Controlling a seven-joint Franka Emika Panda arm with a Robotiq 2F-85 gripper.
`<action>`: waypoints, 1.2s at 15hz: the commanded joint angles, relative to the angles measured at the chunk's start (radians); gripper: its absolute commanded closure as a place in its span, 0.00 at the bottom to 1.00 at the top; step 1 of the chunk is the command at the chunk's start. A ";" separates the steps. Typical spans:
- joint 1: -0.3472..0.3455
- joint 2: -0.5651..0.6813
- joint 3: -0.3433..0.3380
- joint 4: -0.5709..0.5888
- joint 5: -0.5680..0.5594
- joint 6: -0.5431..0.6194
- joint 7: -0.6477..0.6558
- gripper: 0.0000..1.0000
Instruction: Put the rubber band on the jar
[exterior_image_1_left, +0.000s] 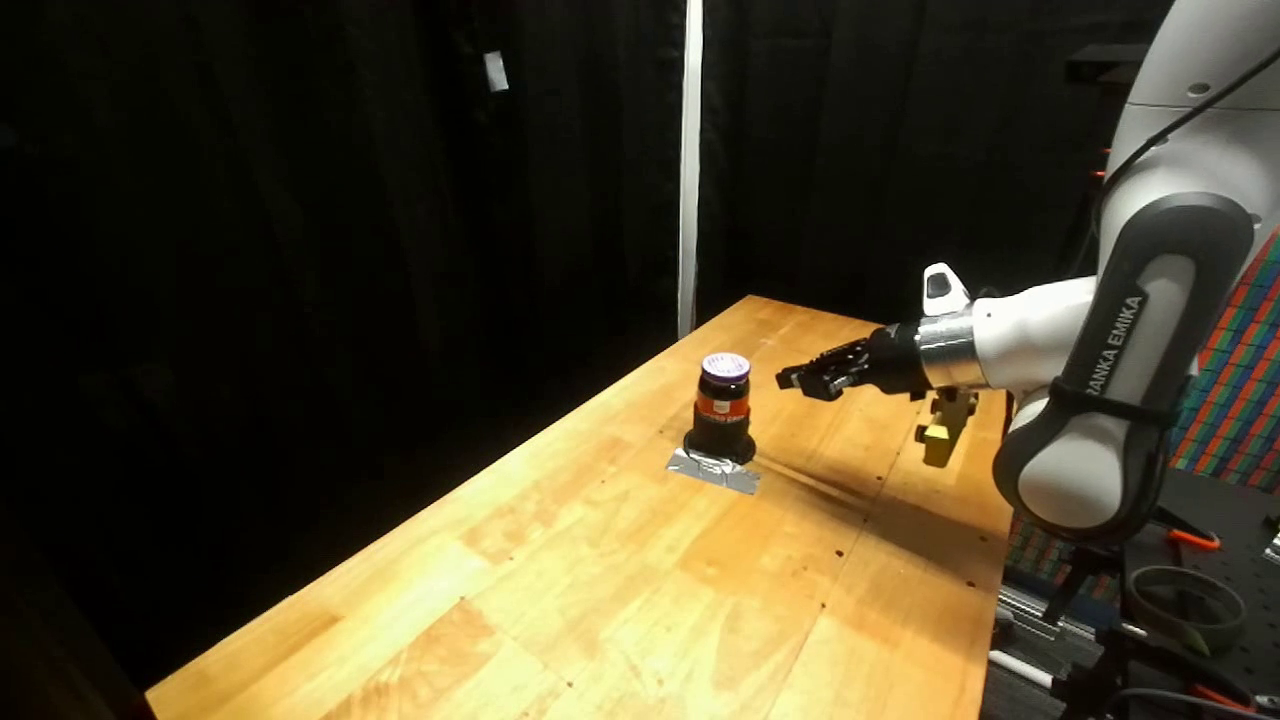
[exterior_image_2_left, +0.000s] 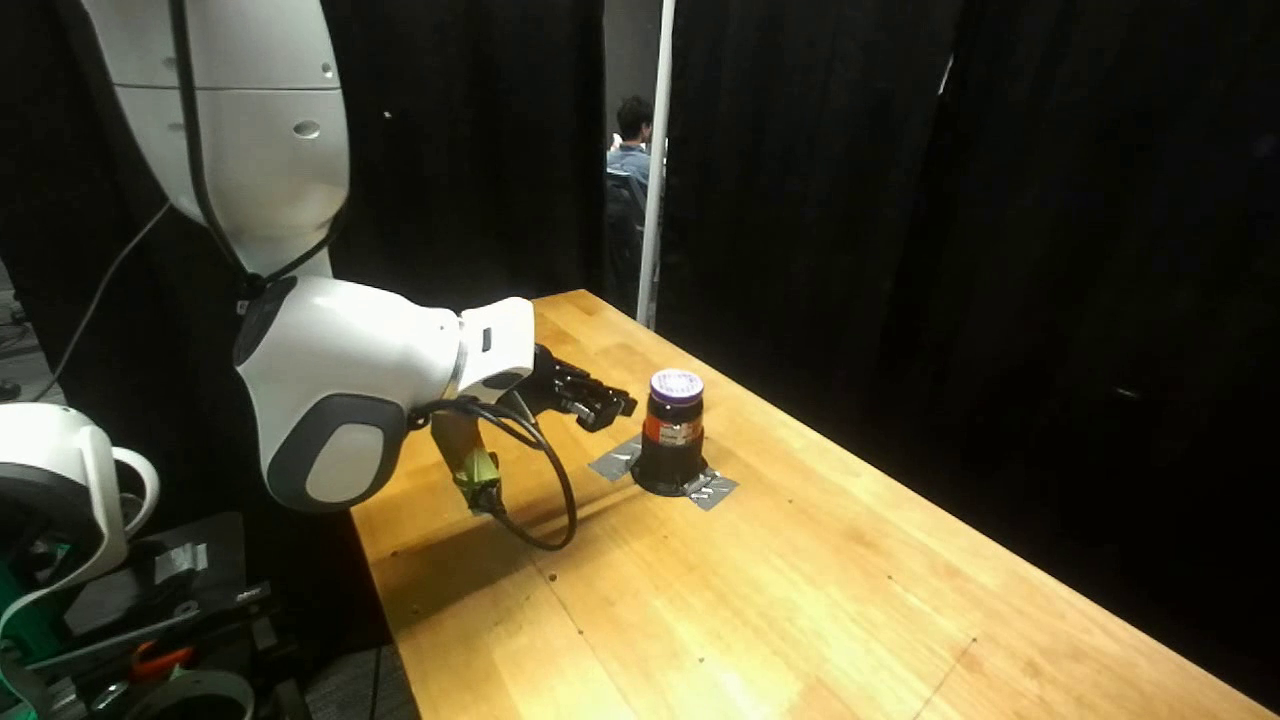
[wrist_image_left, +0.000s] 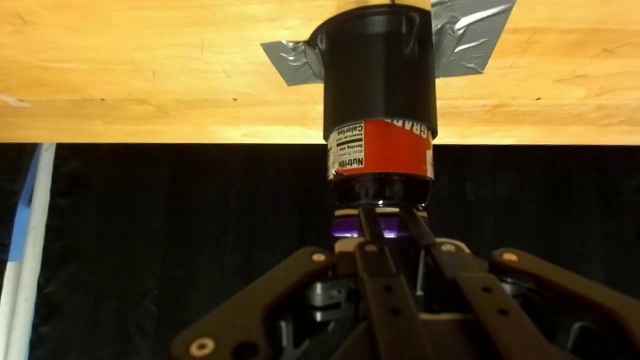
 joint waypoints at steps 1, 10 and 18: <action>0.073 -0.011 -0.050 0.014 0.044 0.023 0.009 0.83; 0.032 -0.322 -0.008 -0.144 0.284 -0.488 -0.321 0.35; 0.424 -0.336 -0.484 -0.132 0.653 -0.983 -0.785 0.00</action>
